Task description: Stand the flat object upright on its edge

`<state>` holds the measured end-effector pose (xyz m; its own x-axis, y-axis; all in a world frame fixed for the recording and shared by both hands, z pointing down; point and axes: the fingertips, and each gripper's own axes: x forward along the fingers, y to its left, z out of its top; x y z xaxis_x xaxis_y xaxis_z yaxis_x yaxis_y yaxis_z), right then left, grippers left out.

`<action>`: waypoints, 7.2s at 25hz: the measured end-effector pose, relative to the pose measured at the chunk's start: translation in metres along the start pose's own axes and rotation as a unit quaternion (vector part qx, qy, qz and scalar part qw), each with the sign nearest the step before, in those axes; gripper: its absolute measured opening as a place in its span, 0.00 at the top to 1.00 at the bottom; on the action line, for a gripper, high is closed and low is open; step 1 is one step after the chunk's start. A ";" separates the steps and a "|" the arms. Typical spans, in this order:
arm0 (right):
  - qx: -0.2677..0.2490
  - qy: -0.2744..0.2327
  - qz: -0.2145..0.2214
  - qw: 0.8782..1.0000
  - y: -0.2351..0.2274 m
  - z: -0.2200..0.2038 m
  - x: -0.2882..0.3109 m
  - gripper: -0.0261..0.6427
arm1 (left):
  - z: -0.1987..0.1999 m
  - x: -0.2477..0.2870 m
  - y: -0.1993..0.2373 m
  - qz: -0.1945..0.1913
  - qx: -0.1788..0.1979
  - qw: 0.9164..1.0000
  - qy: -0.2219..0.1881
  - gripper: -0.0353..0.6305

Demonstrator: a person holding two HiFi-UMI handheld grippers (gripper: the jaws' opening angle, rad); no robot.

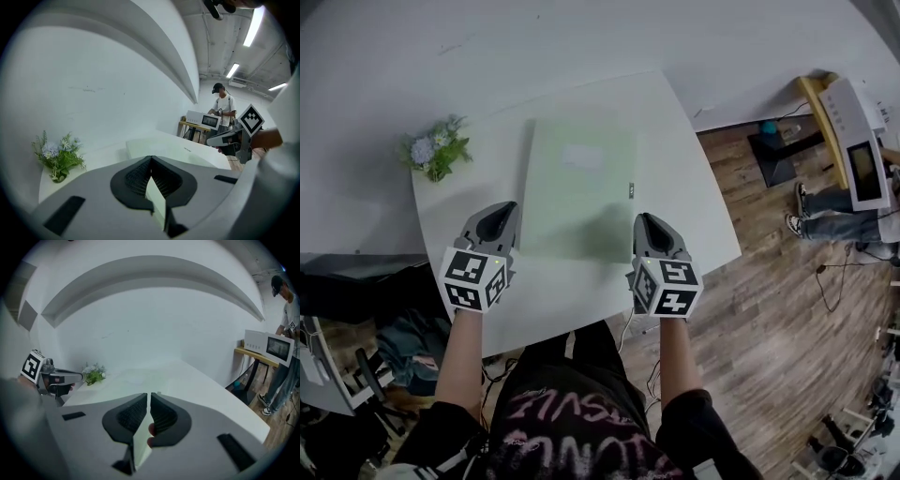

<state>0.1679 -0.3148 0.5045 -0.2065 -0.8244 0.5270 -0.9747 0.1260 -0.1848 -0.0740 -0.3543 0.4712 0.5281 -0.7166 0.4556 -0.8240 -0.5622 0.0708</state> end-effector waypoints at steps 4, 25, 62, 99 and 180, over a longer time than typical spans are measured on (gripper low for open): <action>0.011 0.021 0.005 1.000 -0.004 -0.011 0.015 0.92 | -0.014 0.015 0.008 0.003 -0.010 1.000 0.018 0.92; 0.093 0.102 0.089 0.986 -0.001 -0.049 0.052 0.57 | -0.071 0.059 0.009 -0.069 -0.115 0.983 0.128 0.53; 0.100 0.160 0.095 0.977 0.006 -0.061 0.071 0.56 | -0.085 0.073 0.002 -0.124 -0.163 0.965 0.166 0.55; -0.001 0.048 0.076 0.996 0.012 0.007 0.068 0.56 | -0.008 0.064 0.008 -0.073 -0.012 0.997 0.009 0.56; -0.120 -0.149 0.041 0.981 0.048 -0.030 -0.001 0.56 | -0.055 0.001 -0.014 0.003 0.121 0.986 -0.118 0.58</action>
<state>0.1186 -0.2910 0.5197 -0.2854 -0.9265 0.2453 -0.9555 0.2950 0.0022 -0.0731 -0.3240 0.5196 0.5798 -0.7803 0.2345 -0.7692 -0.6191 -0.1581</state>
